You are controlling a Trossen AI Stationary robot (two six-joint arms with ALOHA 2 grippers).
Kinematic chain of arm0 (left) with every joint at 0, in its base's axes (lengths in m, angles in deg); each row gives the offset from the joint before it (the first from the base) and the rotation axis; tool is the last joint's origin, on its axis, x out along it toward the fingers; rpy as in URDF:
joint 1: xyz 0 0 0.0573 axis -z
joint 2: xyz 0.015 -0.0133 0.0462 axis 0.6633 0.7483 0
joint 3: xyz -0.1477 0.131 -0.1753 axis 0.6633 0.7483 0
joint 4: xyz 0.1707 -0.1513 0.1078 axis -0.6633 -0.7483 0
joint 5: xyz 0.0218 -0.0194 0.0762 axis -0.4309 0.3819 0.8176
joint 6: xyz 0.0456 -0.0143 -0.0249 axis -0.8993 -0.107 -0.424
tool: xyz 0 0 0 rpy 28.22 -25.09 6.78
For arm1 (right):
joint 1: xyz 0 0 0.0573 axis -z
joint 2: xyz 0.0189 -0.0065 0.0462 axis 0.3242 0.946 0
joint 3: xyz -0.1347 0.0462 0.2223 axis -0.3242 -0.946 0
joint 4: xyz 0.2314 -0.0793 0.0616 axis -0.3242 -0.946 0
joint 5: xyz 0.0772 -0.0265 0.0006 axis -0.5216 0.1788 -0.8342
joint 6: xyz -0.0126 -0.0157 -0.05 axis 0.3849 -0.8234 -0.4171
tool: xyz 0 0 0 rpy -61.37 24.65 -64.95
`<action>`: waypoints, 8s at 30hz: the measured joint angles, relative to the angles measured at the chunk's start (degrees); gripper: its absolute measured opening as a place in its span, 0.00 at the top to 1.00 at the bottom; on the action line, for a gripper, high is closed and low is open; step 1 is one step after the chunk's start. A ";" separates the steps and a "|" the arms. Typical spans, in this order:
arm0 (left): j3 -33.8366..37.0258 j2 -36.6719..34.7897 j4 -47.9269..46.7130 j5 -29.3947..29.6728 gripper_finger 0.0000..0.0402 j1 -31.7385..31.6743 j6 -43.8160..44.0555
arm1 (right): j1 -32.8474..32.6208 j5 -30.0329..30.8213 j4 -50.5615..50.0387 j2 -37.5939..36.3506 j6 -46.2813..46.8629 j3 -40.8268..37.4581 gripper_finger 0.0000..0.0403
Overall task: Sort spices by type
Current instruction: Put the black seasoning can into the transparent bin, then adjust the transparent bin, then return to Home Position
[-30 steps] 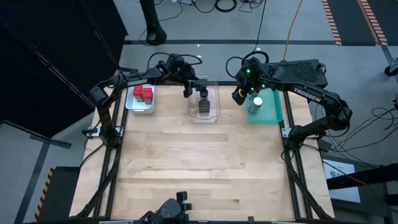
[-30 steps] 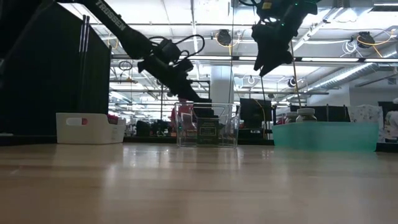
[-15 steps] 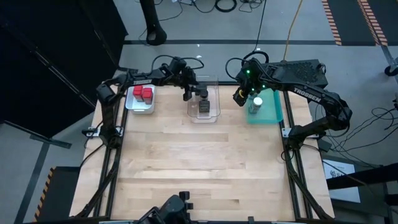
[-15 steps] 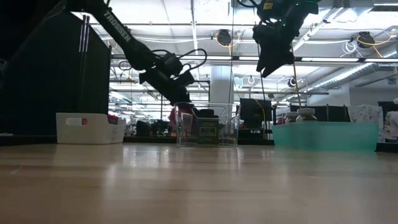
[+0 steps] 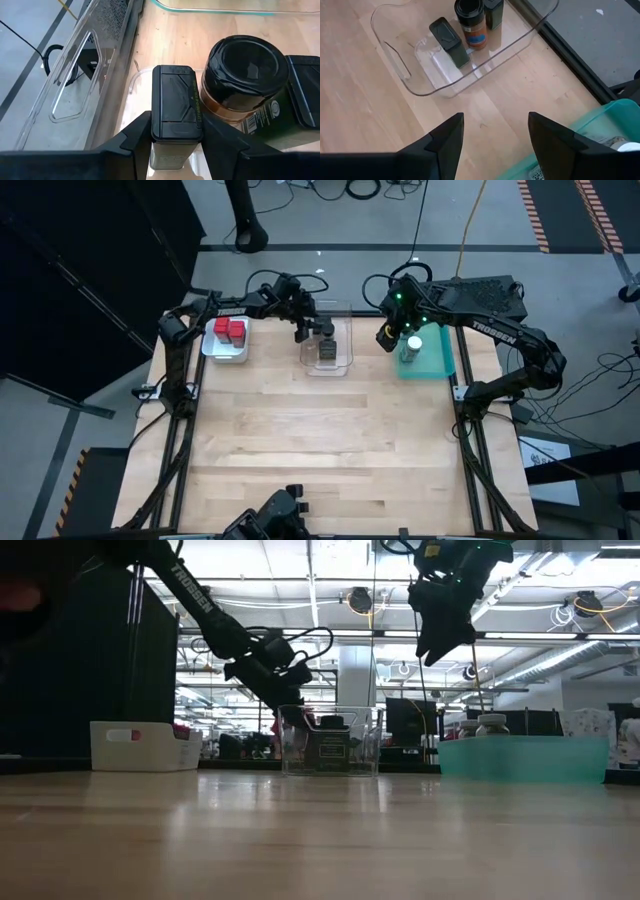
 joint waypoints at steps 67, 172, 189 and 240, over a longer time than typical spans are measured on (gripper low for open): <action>-0.02 -4.52 -8.09 21.02 0.98 6.48 16.36 | 0.00 0.33 3.96 0.00 -1.11 0.00 0.50; 31.93 -78.39 3.17 12.14 0.94 24.41 31.24 | -2.93 -30.03 37.93 -25.23 -19.38 -17.13 1.00; 47.93 -99.09 15.62 13.11 0.94 24.46 33.17 | 4.12 -40.14 54.99 -45.40 -11.58 -41.69 1.00; 68.94 -113.79 -5.45 13.05 0.94 24.46 28.74 | 2.93 -19.70 86.39 -65.98 9.17 -73.72 1.00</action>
